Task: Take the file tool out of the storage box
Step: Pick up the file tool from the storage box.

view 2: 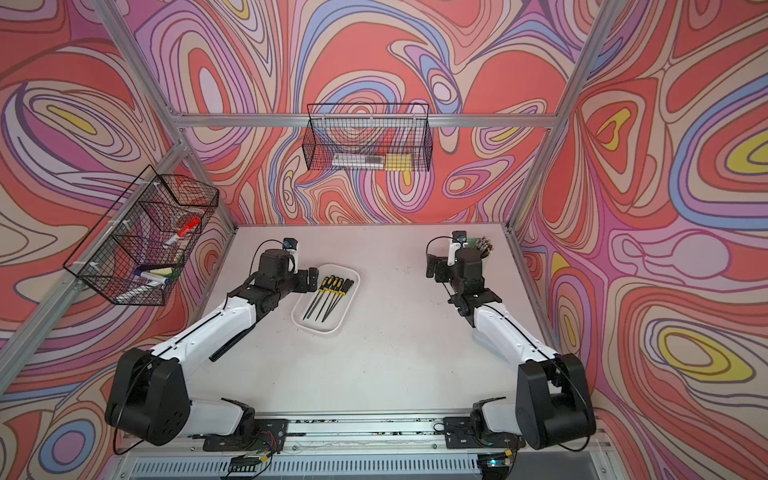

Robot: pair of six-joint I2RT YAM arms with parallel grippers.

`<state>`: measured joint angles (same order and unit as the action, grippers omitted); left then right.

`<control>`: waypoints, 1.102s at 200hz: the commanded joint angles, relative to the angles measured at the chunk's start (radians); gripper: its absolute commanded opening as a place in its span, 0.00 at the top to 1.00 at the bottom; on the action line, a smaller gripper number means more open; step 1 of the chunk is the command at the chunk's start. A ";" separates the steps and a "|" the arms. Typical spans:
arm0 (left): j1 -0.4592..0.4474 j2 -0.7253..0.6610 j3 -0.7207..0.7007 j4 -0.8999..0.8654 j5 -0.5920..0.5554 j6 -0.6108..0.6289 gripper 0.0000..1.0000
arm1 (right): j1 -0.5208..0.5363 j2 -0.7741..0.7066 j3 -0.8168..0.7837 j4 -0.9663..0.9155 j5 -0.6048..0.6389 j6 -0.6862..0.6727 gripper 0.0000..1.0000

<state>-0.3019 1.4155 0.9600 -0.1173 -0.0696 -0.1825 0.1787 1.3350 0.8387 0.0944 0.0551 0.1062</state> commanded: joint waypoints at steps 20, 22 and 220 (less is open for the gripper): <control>-0.012 0.112 0.155 -0.140 0.078 0.051 0.15 | 0.017 -0.068 0.035 -0.166 -0.059 0.040 0.04; -0.013 0.119 0.162 -0.153 0.082 0.054 0.16 | 0.019 -0.070 0.039 -0.174 -0.061 0.042 0.04; -0.049 0.522 0.402 -0.228 0.127 0.038 0.64 | 0.113 -0.187 0.003 -0.380 -0.060 0.092 0.13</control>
<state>-0.3431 1.9125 1.3361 -0.3779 0.0814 -0.1322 0.2844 1.1591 0.8524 -0.2855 -0.0166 0.1894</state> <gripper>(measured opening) 0.366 0.870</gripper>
